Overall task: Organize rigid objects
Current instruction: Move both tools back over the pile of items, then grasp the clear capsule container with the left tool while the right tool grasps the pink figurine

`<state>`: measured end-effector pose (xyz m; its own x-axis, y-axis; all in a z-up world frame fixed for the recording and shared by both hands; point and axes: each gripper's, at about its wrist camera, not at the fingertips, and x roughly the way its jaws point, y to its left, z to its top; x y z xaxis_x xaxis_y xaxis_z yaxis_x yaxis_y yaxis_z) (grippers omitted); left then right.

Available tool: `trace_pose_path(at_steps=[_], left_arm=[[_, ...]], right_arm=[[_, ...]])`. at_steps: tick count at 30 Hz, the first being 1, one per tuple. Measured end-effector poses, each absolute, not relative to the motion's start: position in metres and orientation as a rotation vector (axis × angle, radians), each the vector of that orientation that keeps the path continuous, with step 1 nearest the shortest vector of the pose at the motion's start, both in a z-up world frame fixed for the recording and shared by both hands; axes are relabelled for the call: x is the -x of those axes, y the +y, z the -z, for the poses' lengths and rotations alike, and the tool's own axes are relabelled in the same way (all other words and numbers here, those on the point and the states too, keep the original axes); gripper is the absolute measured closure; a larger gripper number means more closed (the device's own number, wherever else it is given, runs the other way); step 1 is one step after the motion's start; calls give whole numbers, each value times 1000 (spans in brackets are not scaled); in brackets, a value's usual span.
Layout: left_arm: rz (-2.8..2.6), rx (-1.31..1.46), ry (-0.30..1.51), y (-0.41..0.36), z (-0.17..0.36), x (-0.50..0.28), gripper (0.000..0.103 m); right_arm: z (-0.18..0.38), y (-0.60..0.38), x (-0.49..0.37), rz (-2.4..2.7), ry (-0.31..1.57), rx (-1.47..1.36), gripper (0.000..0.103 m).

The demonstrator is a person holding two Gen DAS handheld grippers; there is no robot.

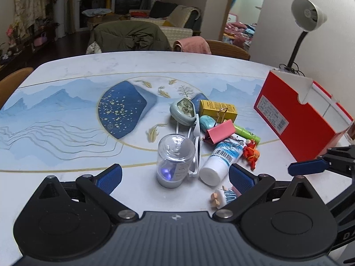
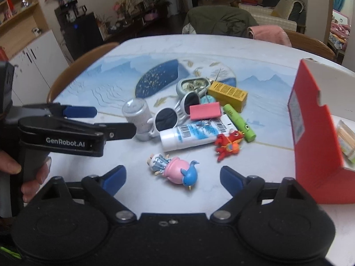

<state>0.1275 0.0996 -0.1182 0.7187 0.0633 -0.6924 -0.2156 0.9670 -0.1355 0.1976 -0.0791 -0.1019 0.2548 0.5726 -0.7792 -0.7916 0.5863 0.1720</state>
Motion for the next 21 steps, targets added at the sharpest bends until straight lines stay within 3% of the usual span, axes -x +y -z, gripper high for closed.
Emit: trace_pose_path(at_steps=[16, 21], left_arm=[[-113, 265, 765, 119, 143, -152, 1], [-97, 271, 762, 122, 144, -153, 16]], right_arm=[[136, -42, -206, -928, 1011, 313, 21], [141, -38, -209, -918, 1024, 320, 24]])
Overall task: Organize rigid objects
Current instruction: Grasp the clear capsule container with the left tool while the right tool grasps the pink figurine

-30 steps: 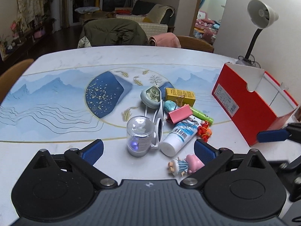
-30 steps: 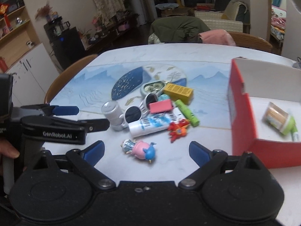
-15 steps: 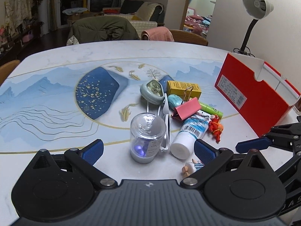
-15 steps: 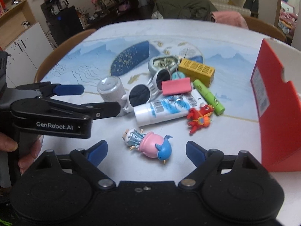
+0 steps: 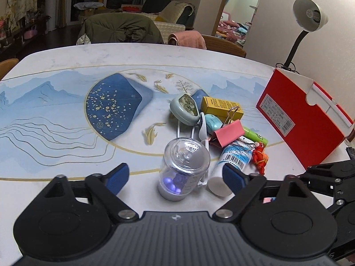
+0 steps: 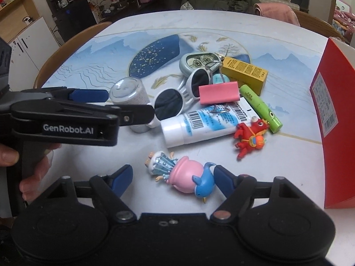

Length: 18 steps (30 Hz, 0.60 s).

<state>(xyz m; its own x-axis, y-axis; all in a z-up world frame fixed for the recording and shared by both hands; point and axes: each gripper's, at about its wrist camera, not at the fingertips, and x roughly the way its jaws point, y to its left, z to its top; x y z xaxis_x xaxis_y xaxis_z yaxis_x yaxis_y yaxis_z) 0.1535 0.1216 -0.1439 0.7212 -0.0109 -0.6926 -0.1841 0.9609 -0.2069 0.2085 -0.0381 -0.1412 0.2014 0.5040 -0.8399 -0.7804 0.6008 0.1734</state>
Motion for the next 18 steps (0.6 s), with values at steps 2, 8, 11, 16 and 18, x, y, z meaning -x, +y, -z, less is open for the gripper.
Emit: trace_pose_path(at_steps=[2, 8, 11, 16, 18], left_arm=[[-88, 283, 759, 124, 144, -153, 23], [-81, 295, 745, 127, 140, -152, 34], [-78, 293, 744, 127, 140, -152, 35], [-64, 299, 741, 128, 140, -152, 48], [-61, 294, 740, 127, 140, -152, 55]], right_arm=[[143, -36, -208, -914, 1023, 330, 24], [146, -33, -208, -896, 1028, 352, 27], [147, -32, -208, -896, 1027, 355, 28], [147, -30, -207, -884, 1026, 365, 33], [148, -31, -208, -880, 1030, 363, 37]])
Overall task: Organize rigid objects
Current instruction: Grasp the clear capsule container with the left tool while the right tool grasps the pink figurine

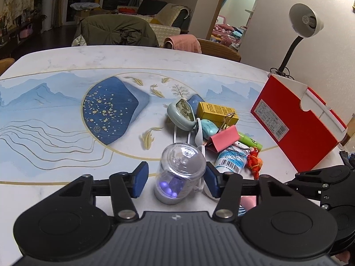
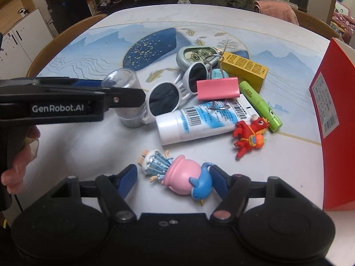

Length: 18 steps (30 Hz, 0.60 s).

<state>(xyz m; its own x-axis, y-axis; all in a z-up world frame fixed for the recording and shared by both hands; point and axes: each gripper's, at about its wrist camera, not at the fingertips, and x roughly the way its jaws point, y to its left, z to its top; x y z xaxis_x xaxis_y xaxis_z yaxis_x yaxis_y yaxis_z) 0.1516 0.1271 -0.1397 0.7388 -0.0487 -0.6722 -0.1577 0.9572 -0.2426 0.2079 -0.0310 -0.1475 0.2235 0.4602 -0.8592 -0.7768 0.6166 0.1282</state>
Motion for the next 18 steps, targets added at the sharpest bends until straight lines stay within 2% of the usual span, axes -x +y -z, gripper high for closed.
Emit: trace_pose_path(at_steps=[18], left_arm=[[-96, 298, 736, 123, 119, -138, 59]], right_arm=[[132, -56, -212, -869, 1012, 286, 38]])
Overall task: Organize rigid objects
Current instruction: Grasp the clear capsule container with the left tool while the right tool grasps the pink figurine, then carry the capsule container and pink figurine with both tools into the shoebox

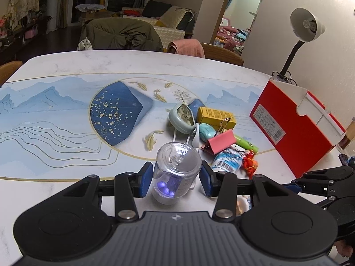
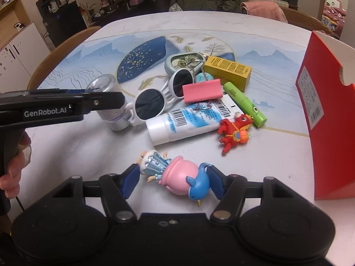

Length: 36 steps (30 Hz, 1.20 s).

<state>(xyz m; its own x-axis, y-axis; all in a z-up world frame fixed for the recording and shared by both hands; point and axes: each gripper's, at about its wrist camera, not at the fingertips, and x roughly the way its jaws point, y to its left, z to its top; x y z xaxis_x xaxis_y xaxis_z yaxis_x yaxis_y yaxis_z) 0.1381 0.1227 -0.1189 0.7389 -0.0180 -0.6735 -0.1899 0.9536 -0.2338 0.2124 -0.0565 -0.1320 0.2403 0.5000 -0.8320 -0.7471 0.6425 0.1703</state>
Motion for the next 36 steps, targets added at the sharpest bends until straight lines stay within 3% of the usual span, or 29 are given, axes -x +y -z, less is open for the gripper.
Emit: trace_pose_path(at_steps=[19, 36], left_arm=[[-3, 315, 751, 71, 67, -143, 59], [126, 218, 712, -15, 21, -200, 59]], right_arm=[[57, -123, -226, -838, 925, 182, 38], [18, -207, -287, -699, 837, 108, 38]])
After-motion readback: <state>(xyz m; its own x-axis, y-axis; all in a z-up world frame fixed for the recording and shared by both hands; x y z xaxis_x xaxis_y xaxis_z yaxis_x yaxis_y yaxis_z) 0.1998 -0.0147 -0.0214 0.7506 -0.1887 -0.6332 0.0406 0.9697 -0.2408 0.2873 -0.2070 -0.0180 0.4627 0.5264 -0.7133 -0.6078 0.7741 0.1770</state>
